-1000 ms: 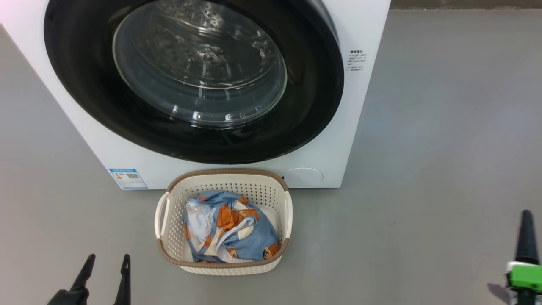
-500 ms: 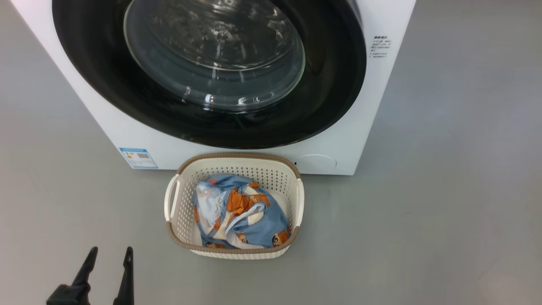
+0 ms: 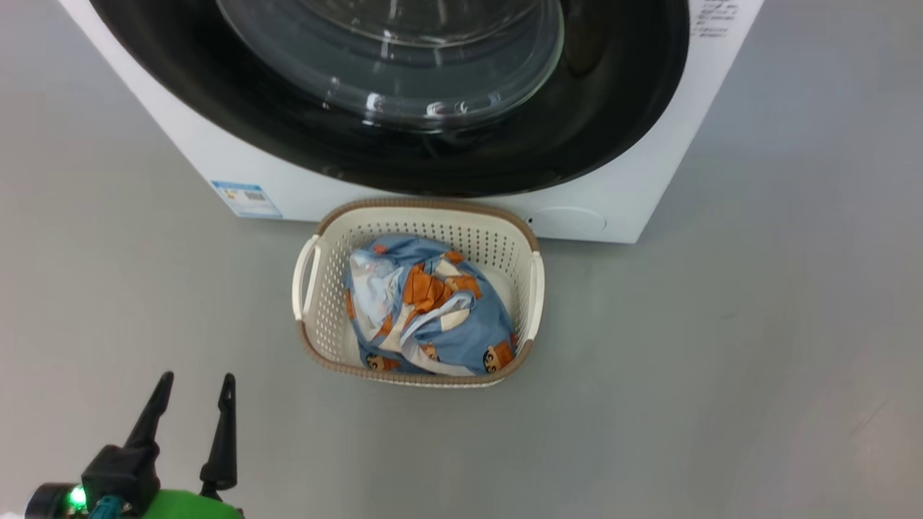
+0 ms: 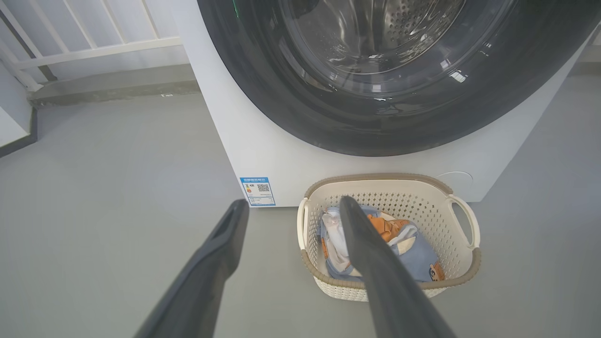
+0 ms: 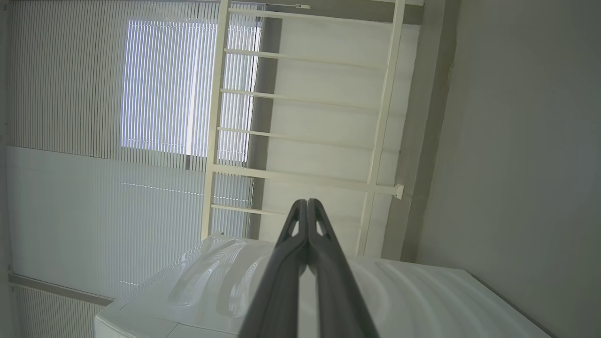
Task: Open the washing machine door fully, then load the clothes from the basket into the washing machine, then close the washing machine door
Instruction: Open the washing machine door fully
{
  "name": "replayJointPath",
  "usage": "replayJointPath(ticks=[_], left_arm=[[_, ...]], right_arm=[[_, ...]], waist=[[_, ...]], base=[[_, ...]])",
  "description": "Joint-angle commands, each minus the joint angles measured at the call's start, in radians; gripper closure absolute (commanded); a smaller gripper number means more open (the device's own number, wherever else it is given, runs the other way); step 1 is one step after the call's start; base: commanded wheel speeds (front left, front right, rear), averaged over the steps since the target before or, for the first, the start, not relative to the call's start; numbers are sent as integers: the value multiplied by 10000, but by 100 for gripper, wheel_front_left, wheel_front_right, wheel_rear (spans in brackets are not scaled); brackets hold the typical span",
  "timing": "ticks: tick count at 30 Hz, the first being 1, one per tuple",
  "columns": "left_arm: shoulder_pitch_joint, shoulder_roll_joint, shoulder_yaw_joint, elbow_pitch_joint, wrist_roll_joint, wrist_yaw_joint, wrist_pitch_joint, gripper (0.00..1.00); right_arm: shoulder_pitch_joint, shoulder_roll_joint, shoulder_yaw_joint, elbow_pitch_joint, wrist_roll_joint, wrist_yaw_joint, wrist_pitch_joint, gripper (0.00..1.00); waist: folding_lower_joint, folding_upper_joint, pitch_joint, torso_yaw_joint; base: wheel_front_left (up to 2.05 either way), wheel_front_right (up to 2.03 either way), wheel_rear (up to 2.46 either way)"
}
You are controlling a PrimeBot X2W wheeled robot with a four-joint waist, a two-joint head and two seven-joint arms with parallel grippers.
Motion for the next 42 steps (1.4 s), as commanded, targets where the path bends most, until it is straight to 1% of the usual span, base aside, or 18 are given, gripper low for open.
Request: replayJointPath(ticks=[1,7,11,13,18,19,23,27,32,38,42], left_arm=[[-248,113,251,-307,-16,63,-65,0],[-261,75,36,-326,5,211,-65,0],[-284,63,-145,-436,43,266,-65,0],[-294,60,-215,-495,73,291,-65,0],[-360,55,-343,-516,117,370,-65,0],[-360,55,-343,-516,117,370,-65,0],[-408,50,-449,-524,122,466,-65,0],[-517,45,-576,-578,79,596,-65,0],[-606,41,-760,-636,44,690,-65,0],[-722,38,-994,-770,-5,777,-65,0],[-749,37,-1169,-898,-116,850,-65,0]], right_arm=[[-385,-471,93,-293,60,-11,339,100],[-1384,-773,310,-416,-149,-11,1171,100],[-2192,-1096,779,-226,-372,-11,1962,100],[-2545,-1125,1176,-168,-521,-11,2401,100],[-3284,-911,2101,-347,-606,-11,3594,100],[-3284,-911,2101,-347,-606,-11,3594,100],[-3692,-694,2480,-585,-528,-11,4335,100],[-3945,-500,2693,-777,-525,-11,4852,100],[-4216,-178,2993,-970,-581,-11,5318,100],[-4181,240,3356,-1326,-756,-11,5765,100],[-4222,299,3441,-1399,-930,-11,5865,100]], waist=[[-2,0,538,286],[-2,0,1119,445],[-2,0,1497,522],[-2,0,1649,562],[-2,0,1889,689],[-2,0,1889,689],[-2,0,1987,821],[-2,0,2111,997],[-2,0,2215,1154],[-2,0,2317,1421],[-2,0,2391,1609]], base=[[0,0,0],[0,0,0],[0,0,0],[0,0,0],[0,0,0],[0,0,0],[0,0,0],[0,0,0],[0,0,0],[0,0,0],[0,0,0]])
